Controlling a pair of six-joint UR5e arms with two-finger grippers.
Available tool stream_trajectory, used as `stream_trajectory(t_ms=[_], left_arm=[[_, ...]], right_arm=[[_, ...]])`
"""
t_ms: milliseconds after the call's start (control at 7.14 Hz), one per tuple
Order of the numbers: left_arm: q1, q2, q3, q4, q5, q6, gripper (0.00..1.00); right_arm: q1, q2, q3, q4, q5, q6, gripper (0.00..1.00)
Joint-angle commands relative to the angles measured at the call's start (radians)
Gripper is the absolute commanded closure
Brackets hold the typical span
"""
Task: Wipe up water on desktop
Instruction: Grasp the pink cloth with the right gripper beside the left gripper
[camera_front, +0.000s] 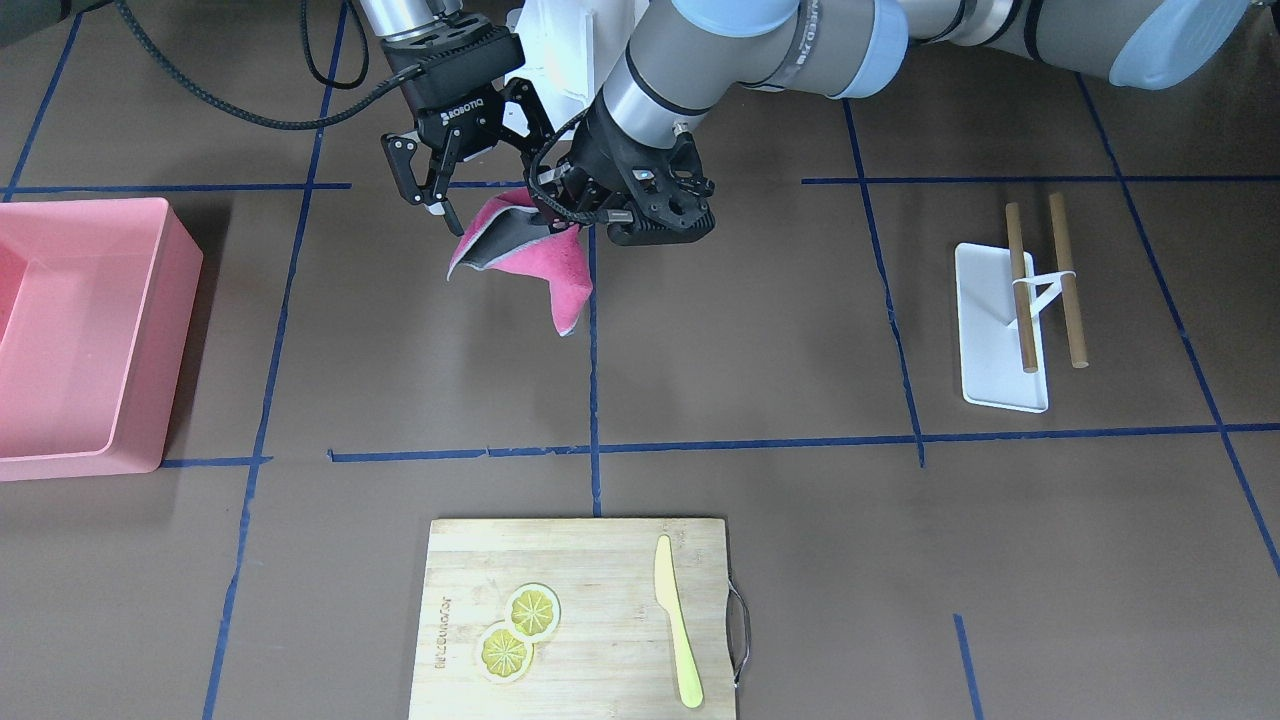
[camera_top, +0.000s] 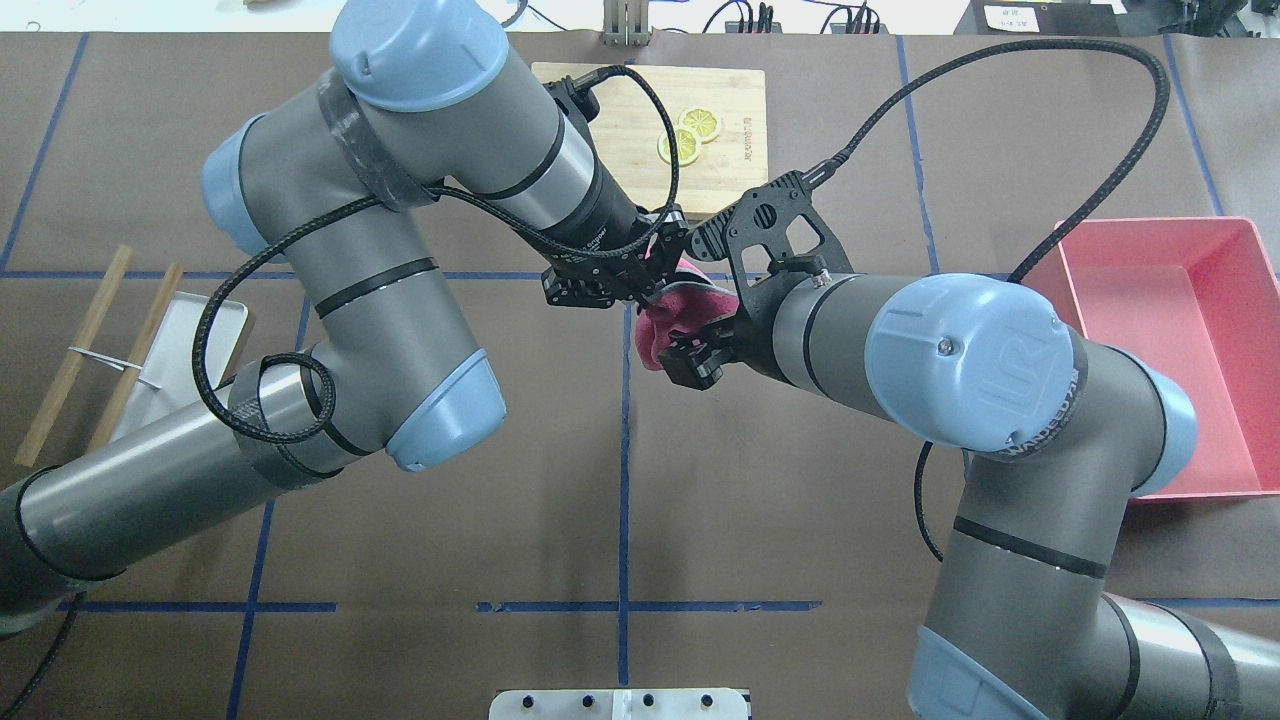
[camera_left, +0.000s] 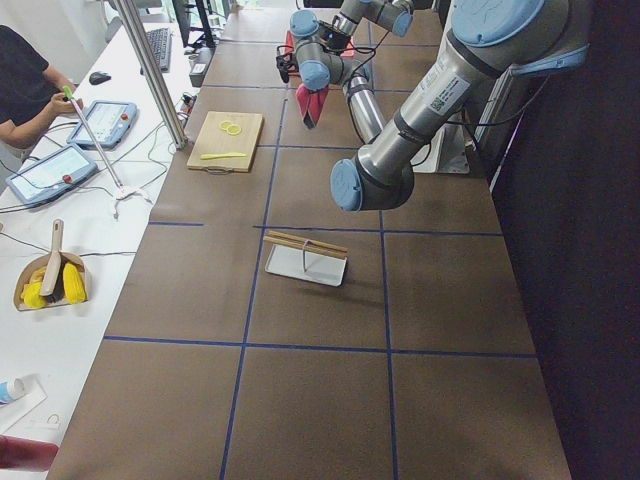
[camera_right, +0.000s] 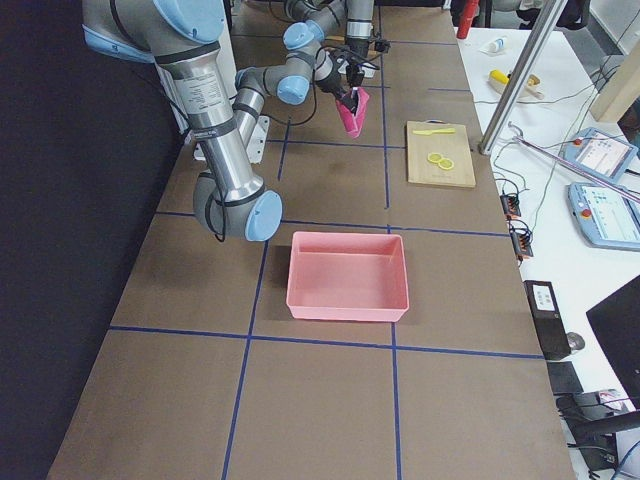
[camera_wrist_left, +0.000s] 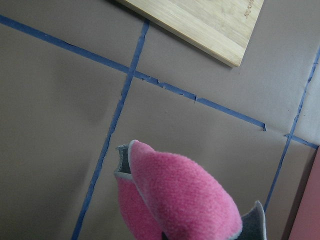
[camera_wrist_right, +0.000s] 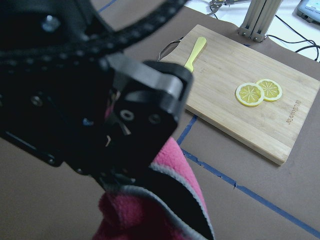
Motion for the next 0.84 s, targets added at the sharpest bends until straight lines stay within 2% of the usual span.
stream_trajectory(t_ms=[0, 280, 420, 561, 701], left_arm=[[0.013, -0.001, -0.008, -0.001, -0.001, 0.0, 1.0], [0.023, -0.003, -0.012, -0.001, -0.001, -0.003, 1.0], [0.023, -0.009, -0.012, -0.001, -0.001, -0.003, 1.0], [0.023, -0.009, -0.014, -0.001, -0.003, -0.003, 1.0], [0.025, -0.01, -0.017, -0.001, -0.003, -0.003, 1.0]], right_arm=[[-0.029, -0.005, 0.0, -0.001, -0.042, -0.01, 0.01], [-0.039, -0.011, 0.0, 0.0, -0.059, -0.01, 0.02], [-0.042, -0.011, 0.0, 0.0, -0.059, -0.008, 0.06], [-0.046, -0.011, 0.002, 0.0, -0.06, -0.008, 0.2], [-0.055, -0.011, 0.002, 0.002, -0.069, -0.007, 0.24]])
